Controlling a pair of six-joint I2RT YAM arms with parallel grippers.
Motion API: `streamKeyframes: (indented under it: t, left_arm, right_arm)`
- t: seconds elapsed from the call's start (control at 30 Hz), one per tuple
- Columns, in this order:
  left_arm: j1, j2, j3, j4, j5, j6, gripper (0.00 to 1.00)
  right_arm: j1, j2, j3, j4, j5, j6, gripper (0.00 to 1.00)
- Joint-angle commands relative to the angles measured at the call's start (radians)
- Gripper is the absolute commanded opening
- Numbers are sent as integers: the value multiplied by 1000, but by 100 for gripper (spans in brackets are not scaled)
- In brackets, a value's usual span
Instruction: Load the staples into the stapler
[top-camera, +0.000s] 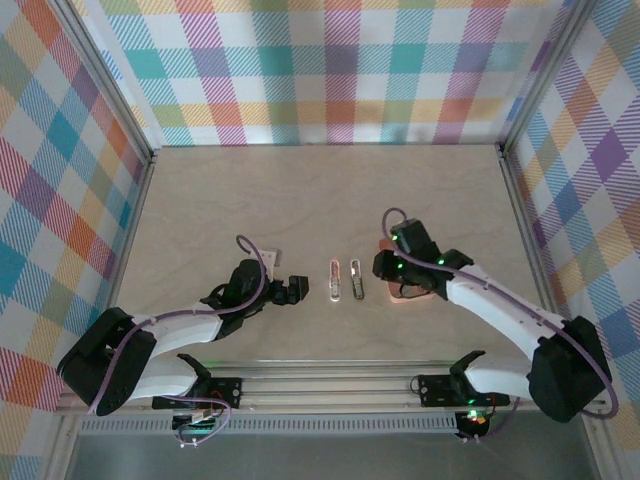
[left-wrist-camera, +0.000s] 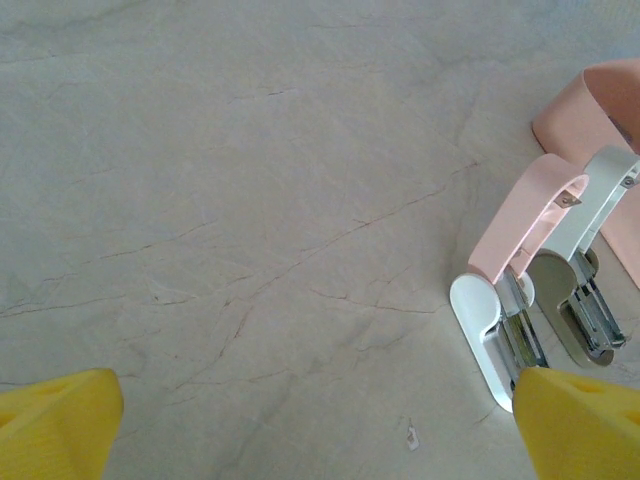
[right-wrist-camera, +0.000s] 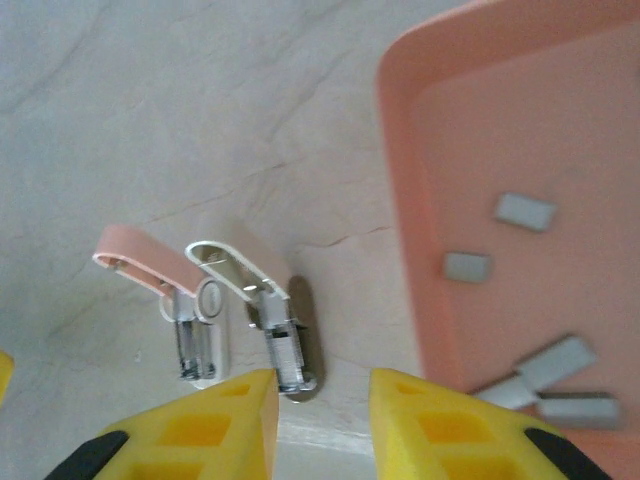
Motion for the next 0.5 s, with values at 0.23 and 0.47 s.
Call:
streamKeyframes:
  t: [0.23, 0.47]
  left_arm:
    - [-11, 16, 76, -23, 52, 4, 100]
    - [-11, 123, 317, -195, 253, 47, 96]
  right_arm:
    - [-87, -22, 41, -145, -153, -90, 31]
    - [-86, -70, -67, 1, -251, 22, 32]
